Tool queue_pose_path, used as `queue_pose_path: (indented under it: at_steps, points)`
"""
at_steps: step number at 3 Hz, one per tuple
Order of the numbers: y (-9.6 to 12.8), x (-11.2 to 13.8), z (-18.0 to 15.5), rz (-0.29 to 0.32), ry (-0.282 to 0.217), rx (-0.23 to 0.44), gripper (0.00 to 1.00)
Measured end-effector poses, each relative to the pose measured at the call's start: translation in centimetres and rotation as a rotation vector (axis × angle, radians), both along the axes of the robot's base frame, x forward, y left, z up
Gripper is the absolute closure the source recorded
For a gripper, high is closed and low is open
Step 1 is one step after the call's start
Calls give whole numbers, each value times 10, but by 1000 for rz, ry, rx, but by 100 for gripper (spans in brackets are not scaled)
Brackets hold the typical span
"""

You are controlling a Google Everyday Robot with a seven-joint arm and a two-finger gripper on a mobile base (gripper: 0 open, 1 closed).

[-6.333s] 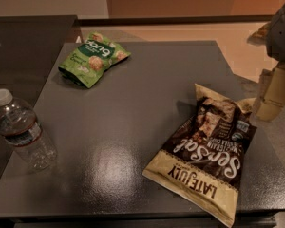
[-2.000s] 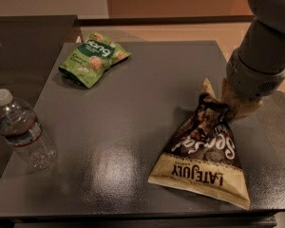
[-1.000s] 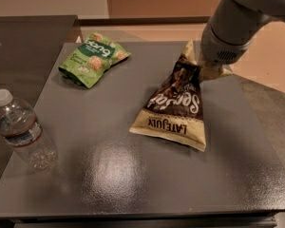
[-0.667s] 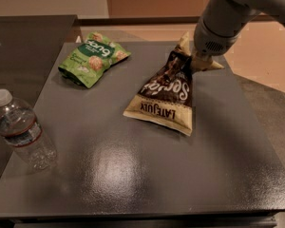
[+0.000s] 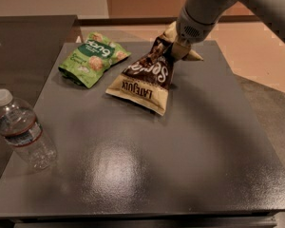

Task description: Move brown chip bag near green rice chip bag

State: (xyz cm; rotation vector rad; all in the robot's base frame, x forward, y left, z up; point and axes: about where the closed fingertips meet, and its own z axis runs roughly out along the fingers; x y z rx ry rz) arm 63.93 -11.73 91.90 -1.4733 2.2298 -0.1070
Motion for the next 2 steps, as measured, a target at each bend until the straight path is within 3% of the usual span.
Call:
queue_pose_path:
  at_steps: [1, 2]
  points:
    - [24, 11, 1, 9, -1, 44, 100]
    - [47, 18, -2, 39, 1, 58, 85]
